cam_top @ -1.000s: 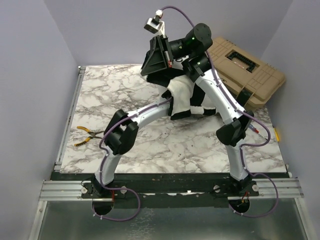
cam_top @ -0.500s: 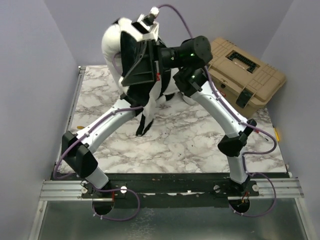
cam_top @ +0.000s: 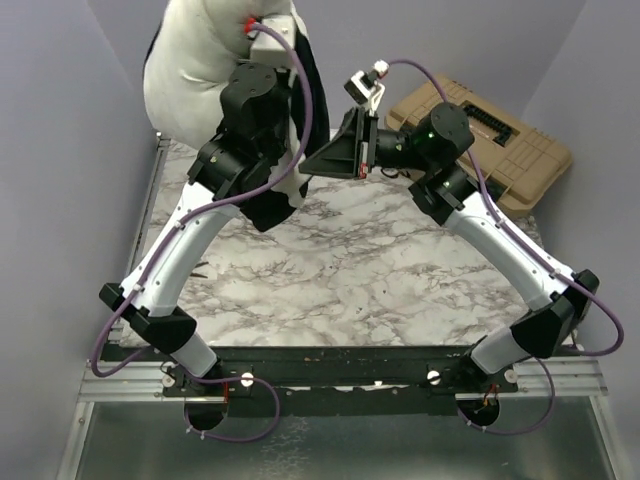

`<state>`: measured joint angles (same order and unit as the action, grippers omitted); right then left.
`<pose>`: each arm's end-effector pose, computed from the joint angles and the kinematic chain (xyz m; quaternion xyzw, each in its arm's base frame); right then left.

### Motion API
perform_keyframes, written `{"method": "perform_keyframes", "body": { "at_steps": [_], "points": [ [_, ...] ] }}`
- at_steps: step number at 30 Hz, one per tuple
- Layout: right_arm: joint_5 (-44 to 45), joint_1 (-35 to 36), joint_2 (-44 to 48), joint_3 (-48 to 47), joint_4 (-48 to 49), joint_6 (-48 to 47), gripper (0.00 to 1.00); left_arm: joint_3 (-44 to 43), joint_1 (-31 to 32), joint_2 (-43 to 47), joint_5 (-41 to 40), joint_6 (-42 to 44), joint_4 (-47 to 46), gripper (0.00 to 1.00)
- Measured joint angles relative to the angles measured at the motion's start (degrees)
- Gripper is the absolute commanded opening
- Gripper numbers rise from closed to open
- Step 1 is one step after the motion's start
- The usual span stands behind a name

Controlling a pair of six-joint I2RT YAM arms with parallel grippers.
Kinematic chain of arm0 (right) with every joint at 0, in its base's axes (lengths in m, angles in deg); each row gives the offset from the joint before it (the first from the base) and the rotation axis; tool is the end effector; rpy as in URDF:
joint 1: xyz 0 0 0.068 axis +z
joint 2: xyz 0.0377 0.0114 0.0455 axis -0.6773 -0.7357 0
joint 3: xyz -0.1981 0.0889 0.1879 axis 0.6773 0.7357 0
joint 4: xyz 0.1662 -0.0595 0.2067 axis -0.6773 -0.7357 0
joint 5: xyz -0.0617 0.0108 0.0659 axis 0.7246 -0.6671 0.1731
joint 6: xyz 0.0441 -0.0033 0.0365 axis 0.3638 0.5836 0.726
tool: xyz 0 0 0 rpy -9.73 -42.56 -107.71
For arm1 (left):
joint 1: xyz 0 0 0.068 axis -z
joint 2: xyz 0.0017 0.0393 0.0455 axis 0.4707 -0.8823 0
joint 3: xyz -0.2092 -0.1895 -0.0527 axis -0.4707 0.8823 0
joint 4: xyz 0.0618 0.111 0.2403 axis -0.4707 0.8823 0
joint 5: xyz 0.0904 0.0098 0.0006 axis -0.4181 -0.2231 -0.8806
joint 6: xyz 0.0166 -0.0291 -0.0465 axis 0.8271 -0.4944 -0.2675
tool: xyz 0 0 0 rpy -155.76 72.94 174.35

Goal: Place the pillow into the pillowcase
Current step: Stuff the pillow into the pillowcase.

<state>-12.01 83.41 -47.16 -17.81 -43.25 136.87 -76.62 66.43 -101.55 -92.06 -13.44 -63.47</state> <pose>0.2414 0.2520 0.5377 -0.2531 0.5500 0.7640 0.2229 0.2708 -0.1835 0.5842 -0.0075 0.6545 -0.0283 0.7555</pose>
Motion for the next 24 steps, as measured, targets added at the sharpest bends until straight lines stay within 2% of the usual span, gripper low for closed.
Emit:
{"method": "perform_keyframes", "body": {
  "at_steps": [4,10,14,17,24],
  "points": [
    [4.44,-3.74,6.45,15.19,-4.02,-1.36,0.03,2.40,-0.20,-1.84,5.38,3.34,9.77,0.00],
    [10.97,-8.07,16.20,28.41,-16.59,-4.02,0.00,23.12,0.02,-3.37,15.32,1.64,14.97,0.00],
    [14.14,-13.07,22.86,34.84,-28.30,-5.18,0.00,34.10,3.96,-6.69,19.91,-0.52,12.96,0.00],
    [15.50,-17.22,26.10,37.73,-38.47,-7.04,0.00,37.18,4.98,-8.41,23.08,-2.47,11.10,0.00],
    [17.16,-25.90,29.66,38.62,-57.07,-13.81,0.00,36.54,5.79,-14.32,29.00,-6.69,5.95,0.00]
  ]
}}
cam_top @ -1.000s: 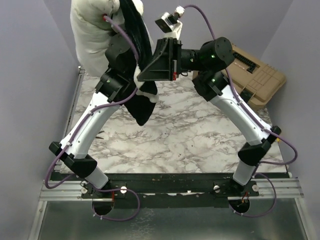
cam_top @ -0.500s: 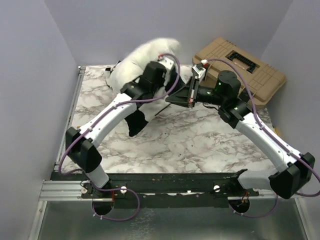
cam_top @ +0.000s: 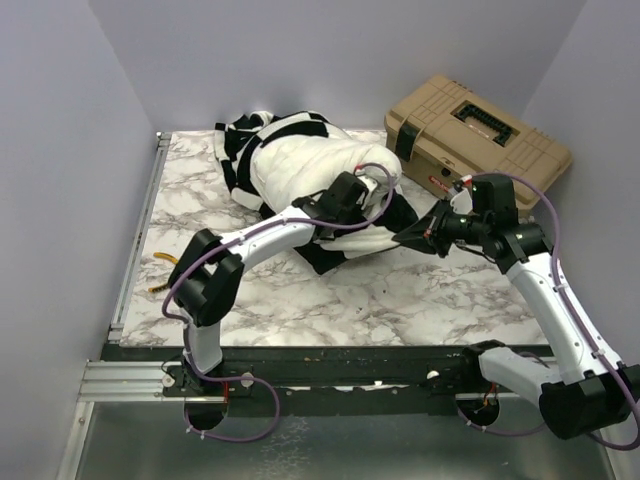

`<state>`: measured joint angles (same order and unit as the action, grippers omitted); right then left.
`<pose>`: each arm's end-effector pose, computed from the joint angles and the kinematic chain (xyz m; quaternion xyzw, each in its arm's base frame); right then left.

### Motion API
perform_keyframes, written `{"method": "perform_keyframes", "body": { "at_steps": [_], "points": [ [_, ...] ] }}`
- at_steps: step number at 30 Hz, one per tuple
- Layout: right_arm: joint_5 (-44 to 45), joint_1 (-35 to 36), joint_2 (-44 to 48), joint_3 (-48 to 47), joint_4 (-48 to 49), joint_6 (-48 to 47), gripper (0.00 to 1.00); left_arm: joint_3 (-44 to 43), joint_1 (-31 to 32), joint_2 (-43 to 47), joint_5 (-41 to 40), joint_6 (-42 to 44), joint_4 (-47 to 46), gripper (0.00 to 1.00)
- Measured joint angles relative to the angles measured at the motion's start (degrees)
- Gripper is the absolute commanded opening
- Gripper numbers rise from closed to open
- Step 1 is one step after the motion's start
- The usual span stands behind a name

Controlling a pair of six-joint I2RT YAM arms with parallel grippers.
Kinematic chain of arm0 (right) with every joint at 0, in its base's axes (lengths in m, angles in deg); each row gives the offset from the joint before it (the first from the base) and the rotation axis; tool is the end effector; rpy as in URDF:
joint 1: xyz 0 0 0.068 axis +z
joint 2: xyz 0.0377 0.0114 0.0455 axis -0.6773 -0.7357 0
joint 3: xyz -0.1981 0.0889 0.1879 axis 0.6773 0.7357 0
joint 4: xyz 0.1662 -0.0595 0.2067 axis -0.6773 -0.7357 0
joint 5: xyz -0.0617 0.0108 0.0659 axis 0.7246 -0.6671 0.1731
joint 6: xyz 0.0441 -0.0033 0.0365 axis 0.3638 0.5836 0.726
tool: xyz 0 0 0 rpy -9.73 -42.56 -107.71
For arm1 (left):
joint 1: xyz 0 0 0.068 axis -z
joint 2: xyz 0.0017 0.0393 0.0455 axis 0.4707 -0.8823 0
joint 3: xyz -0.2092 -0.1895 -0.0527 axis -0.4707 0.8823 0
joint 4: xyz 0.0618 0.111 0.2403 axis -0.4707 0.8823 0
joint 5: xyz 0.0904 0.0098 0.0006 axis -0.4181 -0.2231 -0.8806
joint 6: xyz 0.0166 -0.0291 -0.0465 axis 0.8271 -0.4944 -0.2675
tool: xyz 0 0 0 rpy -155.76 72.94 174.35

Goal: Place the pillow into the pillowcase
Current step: Stuff the pillow into the pillowcase.

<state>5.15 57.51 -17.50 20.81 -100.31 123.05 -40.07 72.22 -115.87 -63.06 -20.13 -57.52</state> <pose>0.2052 0.0801 0.3497 0.1852 0.8449 0.4761 0.1585 0.3121 -0.2955 0.2553 0.3006 0.8773 -0.0937 0.3622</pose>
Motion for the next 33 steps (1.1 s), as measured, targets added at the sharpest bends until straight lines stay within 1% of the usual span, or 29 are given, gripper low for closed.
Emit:
{"method": "perform_keyframes", "body": {
  "at_steps": [3,6,7,8,10,11,13,14,16,19,21,24,26,28,33],
  "points": [
    [2.43,-0.98,-1.38,-3.10,-7.58,-4.61,0.00,0.09,0.94,-3.89,1.25,-2.84,-1.90,0.00],
    [5.22,-1.11,-3.08,-6.03,-12.72,-8.96,0.00,0.42,1.95,-7.43,2.21,-6.49,-3.56,0.00],
    [6.47,-1.18,-3.72,-6.67,-14.73,-11.13,0.03,0.42,2.23,-8.15,2.49,-7.32,-4.09,0.00],
    [7.17,-1.25,-4.07,-6.78,-16.02,-12.44,0.12,0.39,2.56,-8.90,2.49,-8.20,-4.61,0.00],
    [8.81,-1.38,-4.52,-6.80,-19.50,-15.78,0.47,0.39,3.21,-10.21,2.45,-9.53,-5.53,0.00],
    [8.66,-1.44,-4.52,-7.08,-21.31,-16.74,0.60,0.42,3.61,-10.86,2.47,-9.94,-5.55,0.00],
    [8.59,-1.44,-4.07,-9.68,-25.92,-18.78,0.73,0.74,4.72,-13.27,1.88,-11.23,-5.90,0.00],
    [8.76,-1.40,-4.00,-11.98,-27.26,-19.65,0.77,0.33,5.01,-13.31,1.77,-11.63,-6.21,0.00],
    [8.85,-1.33,-4.33,-17.84,-27.82,-21.11,0.79,0.20,5.40,-13.75,1.14,-12.26,-6.40,0.00],
    [8.57,-1.33,-6.01,-25.49,-25.31,-22.71,0.78,0.13,5.55,-13.97,0.48,-12.98,-6.36,0.00],
    [7.56,-1.33,-7.69,-27.19,-21.75,-23.23,0.78,0.31,5.64,-13.92,0.17,-13.31,-6.43,0.00],
    [6.69,-1.33,-10.80,-26.49,-17.53,-22.91,0.79,0.87,5.70,-13.49,0.07,-13.38,-7.13,0.00],
    [6.69,-1.40,-13.09,-23.28,-14.12,-21.62,0.77,2.58,5.70,-12.39,0.35,-13.44,-8.74,0.00],
    [6.67,-1.88,-13.60,-17.38,-10.91,-19.61,0.75,4.74,5.60,-11.04,0.98,-13.84,-10.36,0.00],
    [3.98,-5.60,-10.69,-0.70,-2.01,-11.39,0.74,8.37,4.79,-8.50,5.09,-15.13,-12.92,0.00]
  ]
}}
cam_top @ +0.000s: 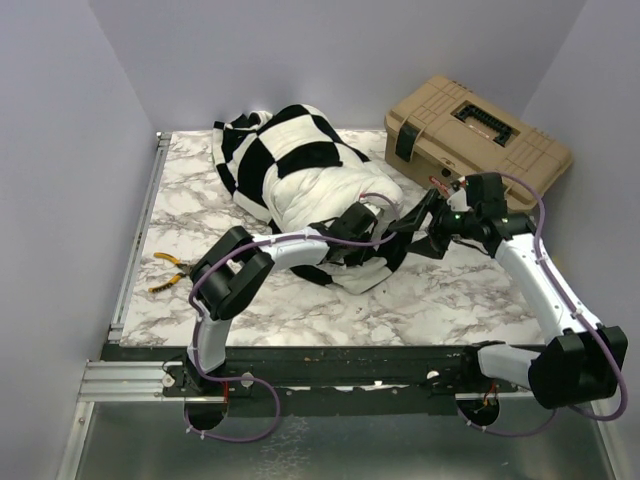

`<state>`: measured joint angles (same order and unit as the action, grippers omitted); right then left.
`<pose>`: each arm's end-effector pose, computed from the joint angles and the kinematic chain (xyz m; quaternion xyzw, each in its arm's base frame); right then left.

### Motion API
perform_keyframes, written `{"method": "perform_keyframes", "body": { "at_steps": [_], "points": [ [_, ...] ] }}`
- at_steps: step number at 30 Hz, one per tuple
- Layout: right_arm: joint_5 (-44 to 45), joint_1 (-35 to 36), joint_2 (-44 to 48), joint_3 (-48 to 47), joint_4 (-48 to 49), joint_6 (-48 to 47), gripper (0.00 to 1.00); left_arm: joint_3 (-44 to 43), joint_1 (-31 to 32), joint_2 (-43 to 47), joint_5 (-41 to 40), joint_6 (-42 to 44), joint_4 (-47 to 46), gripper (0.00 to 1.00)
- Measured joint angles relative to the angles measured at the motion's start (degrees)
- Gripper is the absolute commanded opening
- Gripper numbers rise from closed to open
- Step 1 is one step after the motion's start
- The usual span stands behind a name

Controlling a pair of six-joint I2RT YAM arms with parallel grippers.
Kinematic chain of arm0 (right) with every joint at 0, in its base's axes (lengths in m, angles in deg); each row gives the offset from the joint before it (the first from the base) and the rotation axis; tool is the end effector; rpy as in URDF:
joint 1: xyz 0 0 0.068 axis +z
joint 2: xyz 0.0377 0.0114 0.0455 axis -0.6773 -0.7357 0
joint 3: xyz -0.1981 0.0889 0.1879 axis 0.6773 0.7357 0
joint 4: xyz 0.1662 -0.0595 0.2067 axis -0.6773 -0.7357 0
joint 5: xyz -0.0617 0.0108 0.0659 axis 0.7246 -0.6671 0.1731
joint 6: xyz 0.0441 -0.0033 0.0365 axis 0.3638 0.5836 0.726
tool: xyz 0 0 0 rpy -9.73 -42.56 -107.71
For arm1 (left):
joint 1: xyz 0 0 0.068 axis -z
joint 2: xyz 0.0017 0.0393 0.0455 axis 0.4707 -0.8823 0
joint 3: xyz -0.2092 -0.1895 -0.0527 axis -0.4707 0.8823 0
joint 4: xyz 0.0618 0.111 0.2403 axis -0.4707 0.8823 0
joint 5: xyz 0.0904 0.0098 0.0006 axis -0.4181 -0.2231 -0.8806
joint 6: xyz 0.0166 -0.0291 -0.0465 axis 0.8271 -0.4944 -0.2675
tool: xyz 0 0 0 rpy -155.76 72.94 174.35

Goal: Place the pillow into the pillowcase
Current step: Stuff the pillow into the pillowcase.

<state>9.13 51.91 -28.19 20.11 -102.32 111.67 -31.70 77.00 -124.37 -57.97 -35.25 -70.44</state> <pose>0.2512 0.0638 0.3091 0.1976 0.8853 0.3901 0.1579 0.2897 -0.3298 0.1630 0.2404 0.9098 -0.1714 0.2916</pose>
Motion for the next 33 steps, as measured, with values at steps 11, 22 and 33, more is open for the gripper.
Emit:
{"method": "perform_keyframes", "body": {
  "at_steps": [11,22,33],
  "points": [
    [-5.90,-3.63,0.55,15.47,27.69,11.52,0.73,0.59,-1.09,0.00,4.39,-2.25,-1.70,0.00],
    [6.32,-4.92,6.84,7.56,28.02,5.38,0.82,1.38,-1.62,0.96,5.07,-3.50,-1.77,0.00],
    [5.49,-2.91,-6.84,-13.14,20.81,-10.40,0.79,5.51,-1.62,7.02,-3.39,-3.80,7.17,0.00]
  ]
}}
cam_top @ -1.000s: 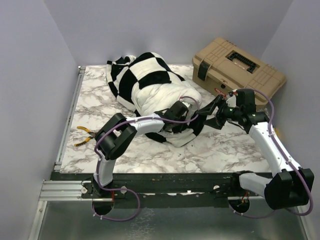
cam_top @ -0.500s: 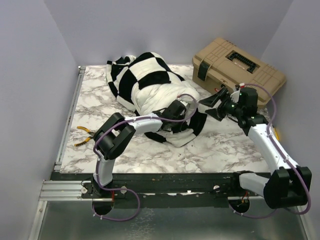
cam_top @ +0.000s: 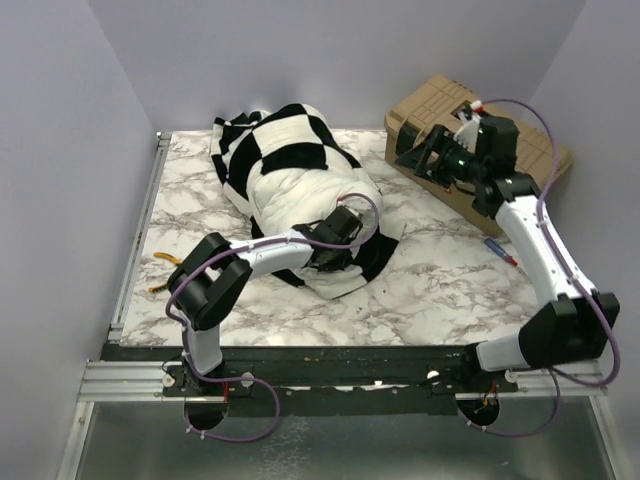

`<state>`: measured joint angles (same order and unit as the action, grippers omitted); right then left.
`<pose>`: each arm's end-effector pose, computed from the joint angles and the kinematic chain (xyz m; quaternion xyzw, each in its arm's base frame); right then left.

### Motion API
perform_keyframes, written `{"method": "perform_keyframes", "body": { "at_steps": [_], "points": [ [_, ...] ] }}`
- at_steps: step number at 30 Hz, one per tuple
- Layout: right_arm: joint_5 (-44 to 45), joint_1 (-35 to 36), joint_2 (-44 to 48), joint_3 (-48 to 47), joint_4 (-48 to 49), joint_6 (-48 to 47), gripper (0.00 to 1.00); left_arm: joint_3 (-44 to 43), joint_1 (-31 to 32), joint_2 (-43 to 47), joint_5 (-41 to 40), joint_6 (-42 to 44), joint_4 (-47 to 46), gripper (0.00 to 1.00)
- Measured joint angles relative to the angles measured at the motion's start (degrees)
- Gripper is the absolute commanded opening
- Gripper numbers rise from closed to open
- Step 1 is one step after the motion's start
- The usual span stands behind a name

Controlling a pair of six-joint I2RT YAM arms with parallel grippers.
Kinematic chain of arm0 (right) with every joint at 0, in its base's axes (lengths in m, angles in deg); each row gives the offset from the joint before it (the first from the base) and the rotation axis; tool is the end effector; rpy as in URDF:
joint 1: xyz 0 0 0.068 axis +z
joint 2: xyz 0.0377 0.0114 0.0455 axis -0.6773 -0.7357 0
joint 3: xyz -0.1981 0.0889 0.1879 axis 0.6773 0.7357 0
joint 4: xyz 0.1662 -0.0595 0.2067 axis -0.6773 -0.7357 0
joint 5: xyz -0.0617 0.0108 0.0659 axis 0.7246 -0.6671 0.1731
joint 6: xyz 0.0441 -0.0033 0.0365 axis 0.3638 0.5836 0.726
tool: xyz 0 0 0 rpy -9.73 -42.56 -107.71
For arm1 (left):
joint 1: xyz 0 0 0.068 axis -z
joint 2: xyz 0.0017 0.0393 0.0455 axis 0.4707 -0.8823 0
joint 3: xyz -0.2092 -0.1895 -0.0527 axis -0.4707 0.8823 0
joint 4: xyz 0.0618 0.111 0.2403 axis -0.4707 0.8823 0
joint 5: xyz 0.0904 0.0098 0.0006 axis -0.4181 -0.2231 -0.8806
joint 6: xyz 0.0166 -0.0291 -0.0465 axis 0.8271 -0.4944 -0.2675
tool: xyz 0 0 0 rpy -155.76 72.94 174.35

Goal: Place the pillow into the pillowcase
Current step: Stuff the pillow into the pillowcase.

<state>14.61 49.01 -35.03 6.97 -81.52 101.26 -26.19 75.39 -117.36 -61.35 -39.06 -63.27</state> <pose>0.3150 0.0544 0.3865 0.0818 0.8184 0.3812 0.4220 0.2747 -0.2918 0.1742 0.1929 0.9361 -0.1266 0.2657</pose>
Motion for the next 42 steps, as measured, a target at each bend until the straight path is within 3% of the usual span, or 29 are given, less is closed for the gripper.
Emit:
{"method": "perform_keyframes", "body": {
  "at_steps": [11,23,32,36,38,39,42],
  "points": [
    [1.03,21.05,-21.00,-17.90,-3.45,-15.28,0.83,11.04,1.31,8.13,-6.08,-0.09,1.95,0.00],
    [10.40,28.65,-43.04,-44.04,-2.93,-27.58,0.84,15.98,2.71,11.76,-7.96,-1.29,0.28,0.00],
    [19.41,35.01,-47.95,-48.02,-3.63,-35.39,0.84,17.18,2.78,12.61,-7.96,-2.14,-0.50,0.00],
    [23.78,36.46,-50.58,-50.88,-3.82,-37.86,0.76,18.14,2.82,13.53,-7.96,-2.38,-0.63,0.00],
    [26.45,36.81,-51.87,-52.33,-4.00,-38.36,0.67,18.64,2.82,14.03,-7.96,-2.56,-0.59,0.00],
    [27.76,36.94,-52.46,-53.02,-3.98,-38.62,0.60,18.93,2.82,14.36,-7.96,-2.58,-0.57,0.00],
    [30.58,37.16,-54.34,-55.32,-4.09,-39.08,0.26,19.82,2.82,15.26,-7.96,-2.62,-0.50,0.00]
  ]
}}
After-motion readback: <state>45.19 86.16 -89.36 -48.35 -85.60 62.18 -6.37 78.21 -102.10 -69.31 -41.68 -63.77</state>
